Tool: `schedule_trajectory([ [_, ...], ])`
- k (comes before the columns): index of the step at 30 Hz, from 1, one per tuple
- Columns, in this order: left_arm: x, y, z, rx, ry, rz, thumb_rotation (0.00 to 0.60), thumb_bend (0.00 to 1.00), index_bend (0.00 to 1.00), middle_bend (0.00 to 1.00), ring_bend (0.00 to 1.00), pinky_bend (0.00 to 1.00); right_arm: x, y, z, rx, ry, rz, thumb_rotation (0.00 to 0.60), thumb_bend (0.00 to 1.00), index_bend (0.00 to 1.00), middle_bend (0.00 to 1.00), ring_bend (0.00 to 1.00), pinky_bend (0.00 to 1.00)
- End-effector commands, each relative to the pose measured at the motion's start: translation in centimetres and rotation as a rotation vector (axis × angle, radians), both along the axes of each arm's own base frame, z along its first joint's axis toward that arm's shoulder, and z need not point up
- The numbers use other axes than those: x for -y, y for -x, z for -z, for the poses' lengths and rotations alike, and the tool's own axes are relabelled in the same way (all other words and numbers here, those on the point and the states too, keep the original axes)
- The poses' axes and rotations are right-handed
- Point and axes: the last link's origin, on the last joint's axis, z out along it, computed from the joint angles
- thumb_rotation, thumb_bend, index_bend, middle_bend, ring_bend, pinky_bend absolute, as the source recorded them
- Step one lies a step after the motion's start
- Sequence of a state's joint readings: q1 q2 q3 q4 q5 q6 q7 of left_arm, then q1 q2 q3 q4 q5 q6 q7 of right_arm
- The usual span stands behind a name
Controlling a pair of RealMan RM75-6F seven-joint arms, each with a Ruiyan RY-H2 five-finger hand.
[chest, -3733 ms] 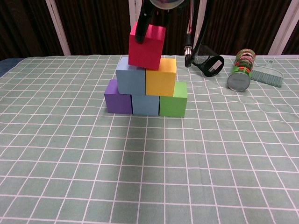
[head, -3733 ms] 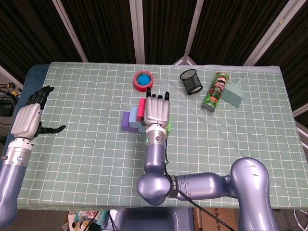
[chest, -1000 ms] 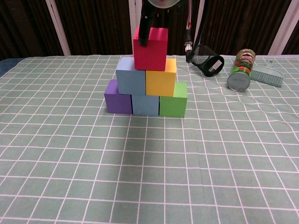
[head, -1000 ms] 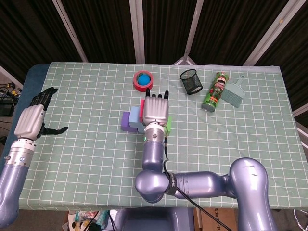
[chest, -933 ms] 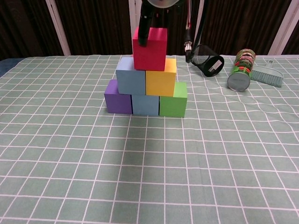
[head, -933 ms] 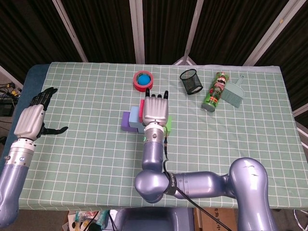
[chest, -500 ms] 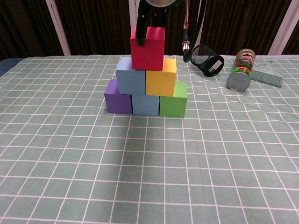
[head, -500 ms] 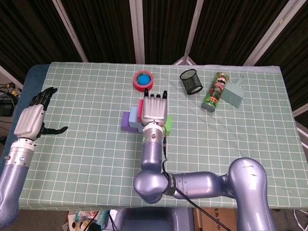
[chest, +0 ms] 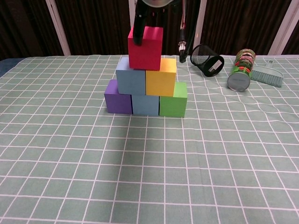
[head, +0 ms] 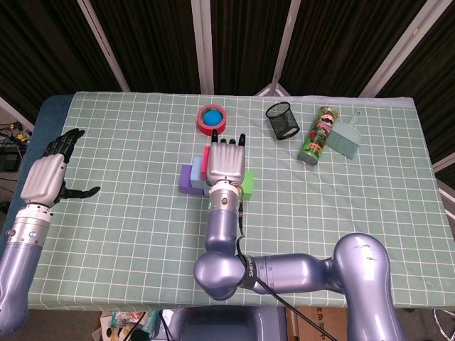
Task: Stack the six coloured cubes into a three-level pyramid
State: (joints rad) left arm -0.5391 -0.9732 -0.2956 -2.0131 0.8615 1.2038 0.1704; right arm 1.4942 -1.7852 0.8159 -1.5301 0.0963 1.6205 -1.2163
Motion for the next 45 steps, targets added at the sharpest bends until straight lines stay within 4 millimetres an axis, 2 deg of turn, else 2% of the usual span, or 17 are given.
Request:
schedule_trajectory([
  [1,0.0,0.01,0.01,-0.001,0.001,0.0,0.6,0.1,0.0,0.0,0.0,0.0,0.03,-0.03,0.09,0.001,0.002,0.001,0.6,0.36,0.0,0.38,0.22,0.0],
  [45,0.03,-0.07,0.08,0.0,0.005,0.003,0.6,0.1,0.0,0.0,0.0,0.0,-0.1,-0.2,0.68,0.006,-0.002,-0.002,0.6,0.36,0.0,0.38,0.22,0.0],
])
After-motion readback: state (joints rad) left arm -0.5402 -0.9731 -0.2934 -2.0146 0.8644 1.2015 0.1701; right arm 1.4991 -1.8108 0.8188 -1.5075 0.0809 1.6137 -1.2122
